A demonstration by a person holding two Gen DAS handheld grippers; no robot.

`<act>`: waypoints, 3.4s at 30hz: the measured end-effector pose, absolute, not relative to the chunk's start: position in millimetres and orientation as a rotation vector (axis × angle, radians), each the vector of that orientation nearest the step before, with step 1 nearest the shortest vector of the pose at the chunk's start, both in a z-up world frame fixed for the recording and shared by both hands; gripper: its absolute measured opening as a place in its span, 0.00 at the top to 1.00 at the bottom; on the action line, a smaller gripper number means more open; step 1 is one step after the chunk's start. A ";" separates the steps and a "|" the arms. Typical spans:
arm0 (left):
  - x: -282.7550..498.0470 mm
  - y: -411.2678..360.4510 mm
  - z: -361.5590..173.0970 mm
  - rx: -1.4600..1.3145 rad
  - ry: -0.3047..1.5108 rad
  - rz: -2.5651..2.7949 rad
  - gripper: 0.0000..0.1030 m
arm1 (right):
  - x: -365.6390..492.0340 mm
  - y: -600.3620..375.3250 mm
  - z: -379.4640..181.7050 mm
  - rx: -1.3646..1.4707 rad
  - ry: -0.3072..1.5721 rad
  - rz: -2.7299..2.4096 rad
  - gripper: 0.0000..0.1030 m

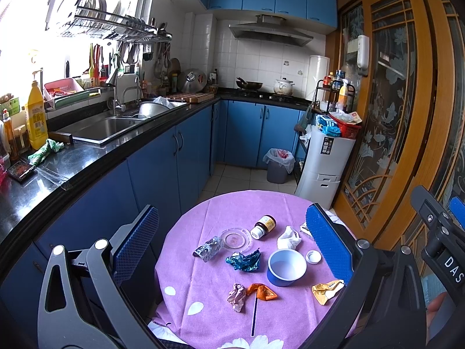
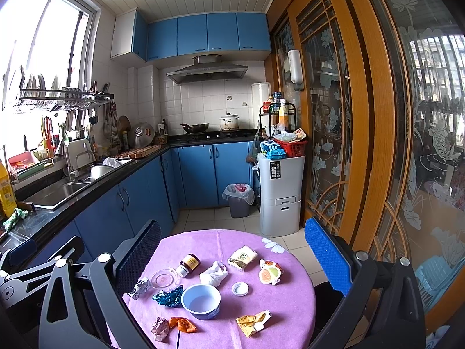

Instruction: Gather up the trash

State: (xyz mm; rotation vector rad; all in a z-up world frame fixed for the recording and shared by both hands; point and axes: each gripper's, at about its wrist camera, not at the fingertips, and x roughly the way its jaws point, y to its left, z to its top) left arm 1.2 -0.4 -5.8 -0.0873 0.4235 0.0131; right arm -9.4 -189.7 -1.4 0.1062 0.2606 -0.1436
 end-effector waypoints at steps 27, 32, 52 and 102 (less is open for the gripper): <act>125.0 -35.1 -212.6 0.058 1.269 -0.133 0.03 | 107.4 -229.7 -188.0 0.178 1.028 -0.138 0.06; 141.3 -38.6 -242.4 0.071 1.383 -0.146 0.03 | 121.6 -240.1 -221.0 0.205 1.153 -0.138 0.06; 179.7 -28.1 -273.7 0.012 1.462 -0.080 0.31 | 146.2 -233.5 -259.2 0.211 1.297 -0.096 0.07; 182.2 -166.8 -179.8 0.234 1.050 -0.215 0.83 | 130.0 -336.5 -195.6 0.291 0.991 -0.199 0.93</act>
